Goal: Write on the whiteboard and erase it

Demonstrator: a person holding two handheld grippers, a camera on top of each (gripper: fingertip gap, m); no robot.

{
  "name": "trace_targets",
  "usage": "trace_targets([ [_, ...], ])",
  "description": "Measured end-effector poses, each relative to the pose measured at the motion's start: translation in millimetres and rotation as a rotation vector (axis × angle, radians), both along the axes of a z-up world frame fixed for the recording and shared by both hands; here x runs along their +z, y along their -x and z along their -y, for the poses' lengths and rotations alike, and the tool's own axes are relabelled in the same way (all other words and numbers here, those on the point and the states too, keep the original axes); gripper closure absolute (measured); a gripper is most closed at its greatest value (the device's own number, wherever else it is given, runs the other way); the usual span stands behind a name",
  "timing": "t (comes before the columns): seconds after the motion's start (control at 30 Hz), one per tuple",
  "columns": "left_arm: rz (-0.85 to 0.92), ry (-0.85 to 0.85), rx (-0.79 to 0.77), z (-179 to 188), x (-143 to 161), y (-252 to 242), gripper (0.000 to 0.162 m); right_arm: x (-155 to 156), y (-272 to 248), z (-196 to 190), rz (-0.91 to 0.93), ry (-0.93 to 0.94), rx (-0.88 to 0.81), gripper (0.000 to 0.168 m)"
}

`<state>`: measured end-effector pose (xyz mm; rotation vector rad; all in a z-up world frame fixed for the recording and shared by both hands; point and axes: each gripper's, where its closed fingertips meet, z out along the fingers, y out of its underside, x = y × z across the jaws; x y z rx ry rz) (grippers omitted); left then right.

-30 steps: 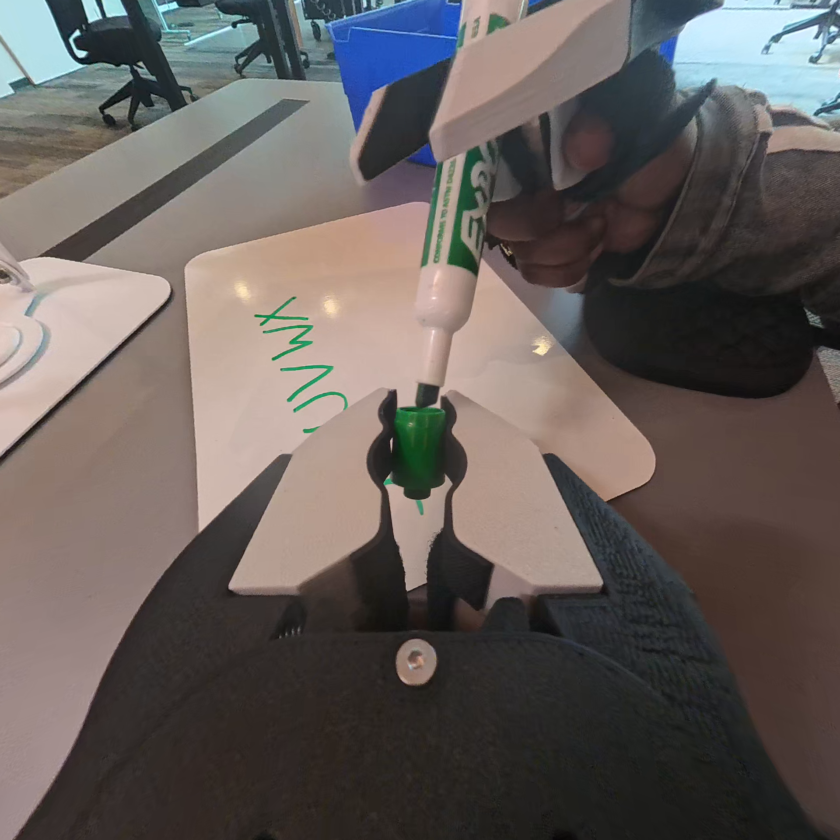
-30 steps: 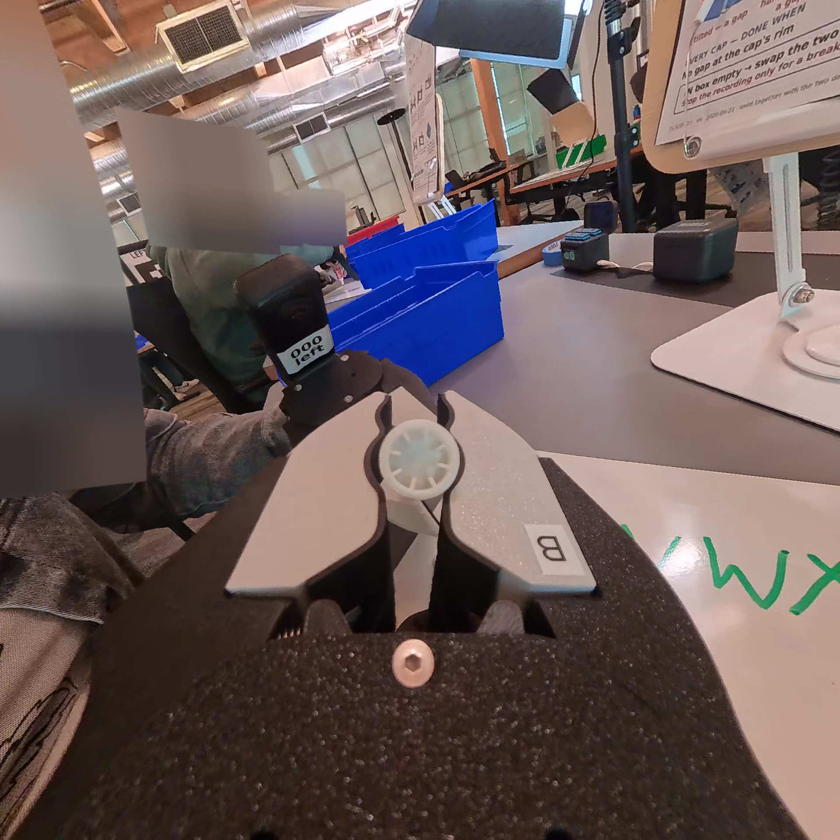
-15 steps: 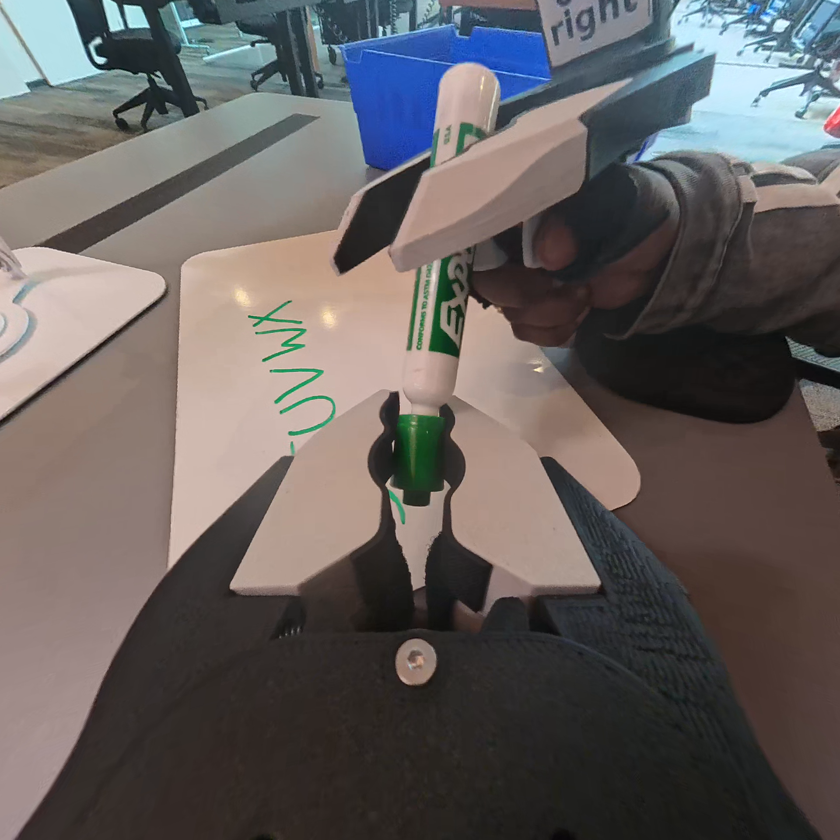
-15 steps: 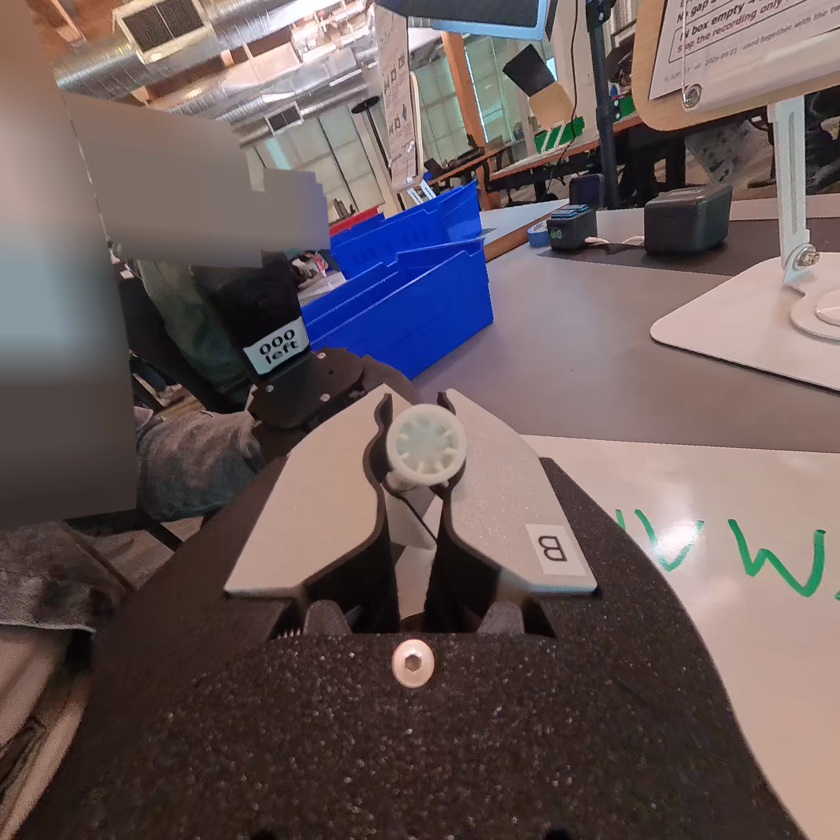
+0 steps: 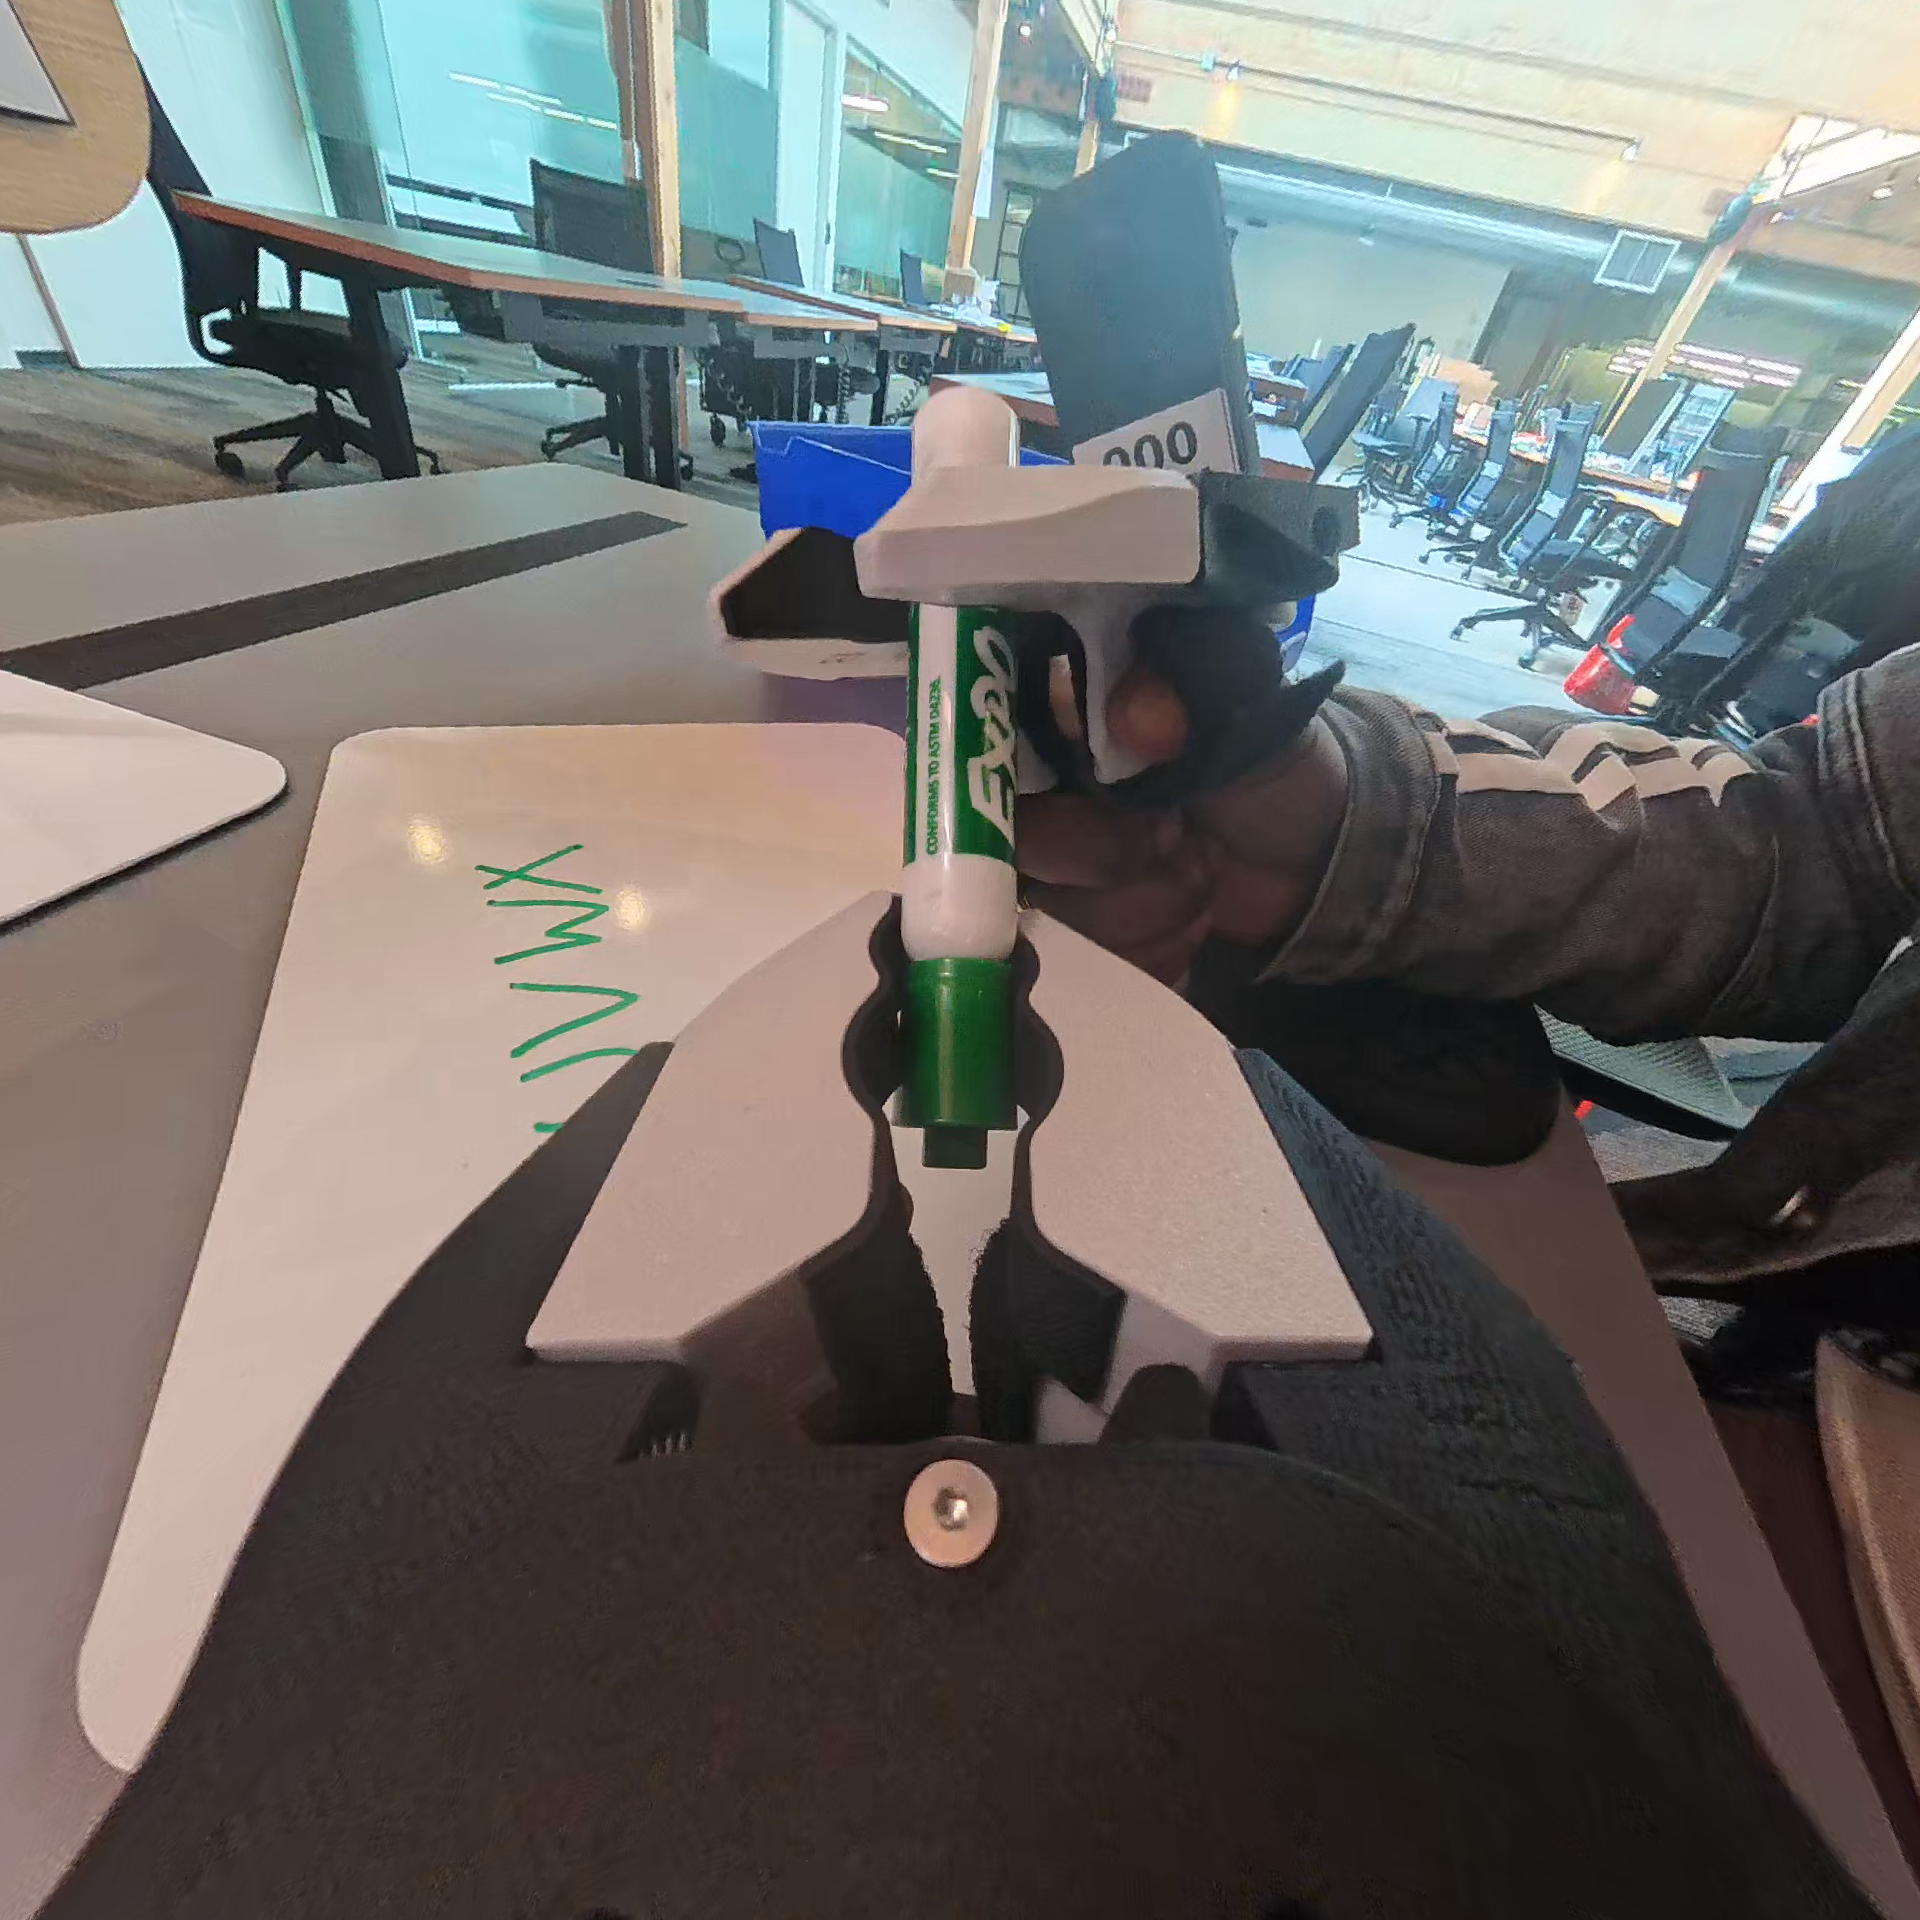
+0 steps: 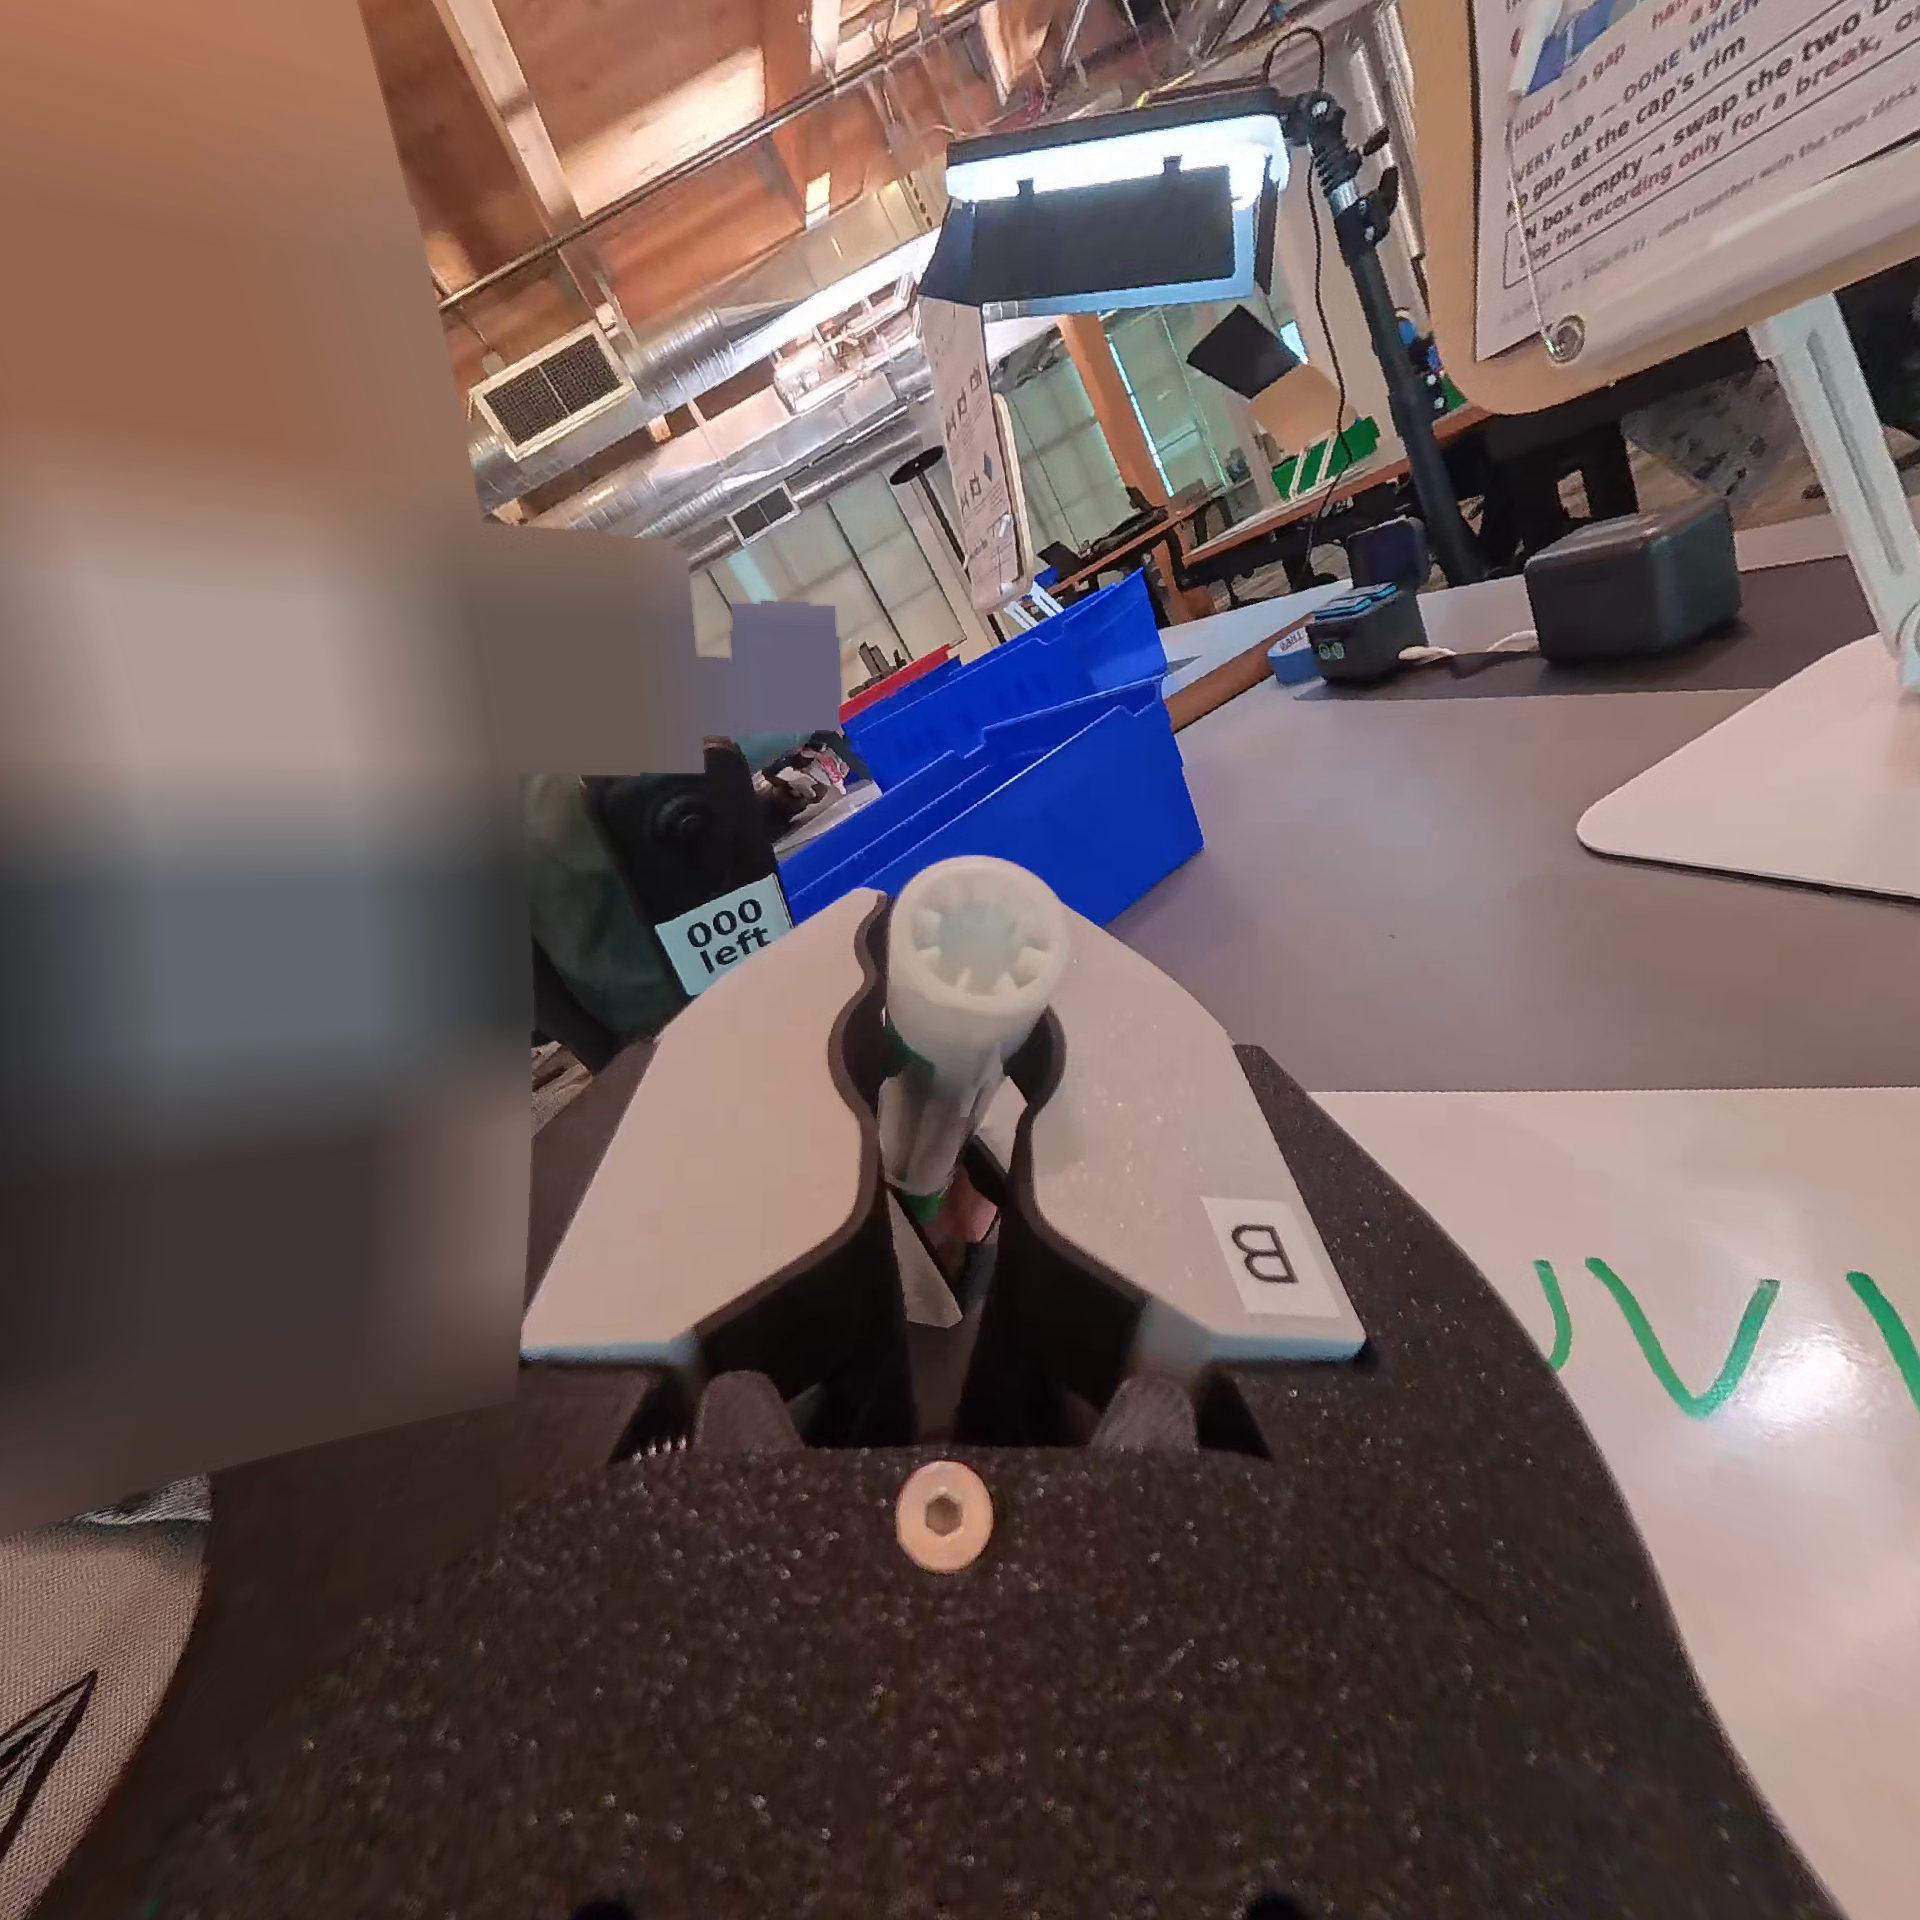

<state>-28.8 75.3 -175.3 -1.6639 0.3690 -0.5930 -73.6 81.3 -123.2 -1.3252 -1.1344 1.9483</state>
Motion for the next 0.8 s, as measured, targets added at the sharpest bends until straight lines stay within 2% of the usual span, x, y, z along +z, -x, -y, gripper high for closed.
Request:
trace_targets([
  [0.17, -0.063, -0.027, 0.011, 0, 0, 3, 0.147, -4, 0, 2, 0.019, -0.038, 0.009, 0.147],
  [0.33, -0.300, -0.077, -0.020, -5, -3, 5, 0.143, 8, -7, 6, -0.050, -0.110, 0.018, 0.148],
  [0.4, -0.374, -0.090, -0.005, -8, -2, 6, 0.134, 14, -11, 6, -0.075, -0.056, 0.046, 0.148],
  [0.47, -0.421, -0.140, 0.000, -4, -3, 6, 0.143, 9, -10, 8, -0.052, -0.057, 0.071, 0.148],
  [0.57, -0.472, -0.122, -0.023, 2, -10, 14, 0.144, -8, -12, 20, 0.085, -0.160, 0.207, 0.148],
  [0.63, -0.540, -0.123, -0.042, 5, -12, 20, 0.144, -17, -25, 22, 0.186, -0.227, 0.306, 0.126],
  [0.67, -0.563, -0.112, -0.052, 7, -13, 22, 0.144, -21, -32, 22, 0.220, -0.267, 0.334, 0.121],
  [0.77, -0.594, -0.114, -0.075, 10, -15, 20, 0.144, -26, -40, 16, 0.233, -0.343, 0.305, 0.127],
  [0.8, -0.602, -0.113, -0.079, 10, -16, 19, 0.144, -26, -41, 16, 0.225, -0.351, 0.302, 0.141],
])
